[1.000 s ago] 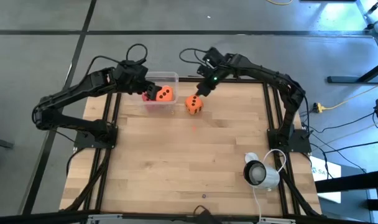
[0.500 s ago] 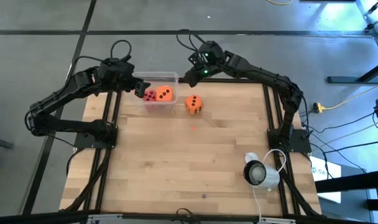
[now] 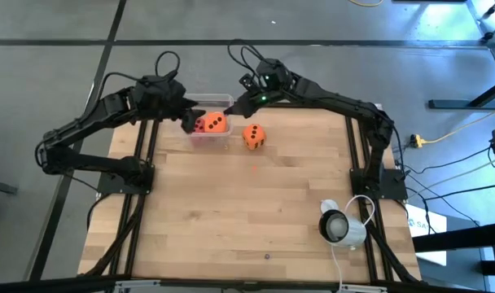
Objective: Pick & Place Dice
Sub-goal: Put the small top blue die into the transparent bin
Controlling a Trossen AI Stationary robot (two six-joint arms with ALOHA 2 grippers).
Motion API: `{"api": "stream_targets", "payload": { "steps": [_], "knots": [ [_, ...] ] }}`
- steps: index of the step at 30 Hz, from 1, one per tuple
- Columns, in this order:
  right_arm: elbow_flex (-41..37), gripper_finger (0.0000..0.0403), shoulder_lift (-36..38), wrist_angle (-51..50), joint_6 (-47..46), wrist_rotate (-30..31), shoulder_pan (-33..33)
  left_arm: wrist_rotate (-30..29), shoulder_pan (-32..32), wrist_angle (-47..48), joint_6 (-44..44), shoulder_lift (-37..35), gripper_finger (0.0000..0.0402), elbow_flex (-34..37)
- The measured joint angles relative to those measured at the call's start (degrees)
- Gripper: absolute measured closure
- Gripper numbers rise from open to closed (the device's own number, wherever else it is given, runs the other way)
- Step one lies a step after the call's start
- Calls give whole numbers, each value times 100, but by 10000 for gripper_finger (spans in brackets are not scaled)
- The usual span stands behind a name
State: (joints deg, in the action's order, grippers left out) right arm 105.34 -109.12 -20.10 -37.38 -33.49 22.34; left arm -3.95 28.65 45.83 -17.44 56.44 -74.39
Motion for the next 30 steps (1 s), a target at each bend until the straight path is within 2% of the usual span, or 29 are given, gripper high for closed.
{"api": "stream_targets", "payload": {
  "steps": [4,9,15,19,24,30],
  "knots": [
    [0,357,123,-9,-154,-84,-23,70,-288,-131,1401,-32,181,-2],
    [0,357,344,149,-319,-270,-96,51,-641,-488,2287,-18,180,-2],
    [0,357,504,174,-404,-334,-172,89,-1138,-1428,2721,64,167,-2],
    [0,357,531,301,-574,-373,-242,59,-1483,-1974,3381,169,154,-2],
    [0,357,533,683,-898,-667,-398,-498,-1910,-1946,4144,405,146,-2],
    [0,357,575,777,-977,-710,-476,-906,-2127,-2099,4362,429,146,-2]
  ]
}}
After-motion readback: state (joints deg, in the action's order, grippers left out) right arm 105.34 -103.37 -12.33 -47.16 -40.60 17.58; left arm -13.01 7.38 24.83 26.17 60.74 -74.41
